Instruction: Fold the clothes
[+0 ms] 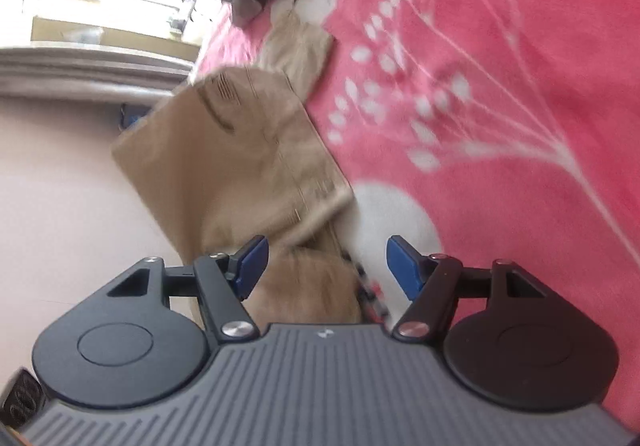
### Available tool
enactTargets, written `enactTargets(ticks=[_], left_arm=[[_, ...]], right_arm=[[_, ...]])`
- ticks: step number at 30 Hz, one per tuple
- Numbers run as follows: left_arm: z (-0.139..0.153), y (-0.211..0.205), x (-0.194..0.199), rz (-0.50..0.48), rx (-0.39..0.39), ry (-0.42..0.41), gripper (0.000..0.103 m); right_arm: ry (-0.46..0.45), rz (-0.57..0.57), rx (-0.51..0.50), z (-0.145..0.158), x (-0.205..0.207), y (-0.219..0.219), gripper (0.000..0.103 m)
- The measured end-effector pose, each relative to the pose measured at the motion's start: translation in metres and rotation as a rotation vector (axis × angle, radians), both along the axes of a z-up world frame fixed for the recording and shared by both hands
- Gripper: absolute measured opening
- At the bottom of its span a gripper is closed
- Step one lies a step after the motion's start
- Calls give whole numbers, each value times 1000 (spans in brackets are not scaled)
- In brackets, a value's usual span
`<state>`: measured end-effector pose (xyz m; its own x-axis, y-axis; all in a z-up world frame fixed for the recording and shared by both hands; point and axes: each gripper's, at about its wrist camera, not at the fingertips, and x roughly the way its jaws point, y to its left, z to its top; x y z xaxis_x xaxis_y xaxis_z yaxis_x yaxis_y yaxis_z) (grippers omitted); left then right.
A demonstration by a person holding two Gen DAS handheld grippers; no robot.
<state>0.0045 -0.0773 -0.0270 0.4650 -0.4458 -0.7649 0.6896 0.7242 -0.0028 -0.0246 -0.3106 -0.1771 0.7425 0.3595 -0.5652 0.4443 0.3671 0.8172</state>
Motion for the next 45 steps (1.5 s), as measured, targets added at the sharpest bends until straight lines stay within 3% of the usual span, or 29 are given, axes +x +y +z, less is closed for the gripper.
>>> enactTargets(ticks=[3,7,9,10,11,12,14,17,21,24,29,32,34,36,37,40,43,45], left_arm=[[3,5,7,20,7,-45,66],[1,17,20,77,-10,-69,66],[2,24,27,108,-38,-80,66],[3,28,30,123,-51,-85,66],[4,32,34,138,-65,-91,66],[5,36,37,153,-79,-96,66],[11,43,44,181,-113,-103,66],[20,62,52,239,-174,-82,66],[23,101,40,352,-252,-59,66],[25,135,27,436,-272,-33,66],[30,176,15,494,-237,-22,66],[32,198,7,519,-211,-19,66],[29,203,2,511,-199,-20,66],[24,205,-2,491,-199,-10,66],[22,204,-3,477,-201,-5,67],[17,191,-9,391,-190,1,67],[12,162,-15,234,-134,-30,71],[7,135,-22,126,-49,-86,72]], right_arm=[[-41,11,-17,-11,43,-12,66],[-26,51,-28,-37,93,-19,68],[-76,114,-54,-32,106,-14,65],[-90,155,-69,-29,112,-8,46],[-93,198,-84,-26,116,-2,18],[-96,221,-111,-21,117,4,10],[-126,247,-164,-8,114,14,6],[-266,281,-240,22,103,26,6],[-468,447,-188,51,109,57,5],[-515,599,-250,63,122,103,6],[-561,811,-236,58,121,204,6],[-529,926,-352,48,100,260,6],[-503,1000,-435,41,86,298,9],[-474,1003,-498,40,66,305,14],[-482,1000,-511,42,55,301,25],[-497,949,-497,54,20,267,46],[-455,861,-450,67,-17,228,49],[-402,766,-412,71,-42,197,49]])
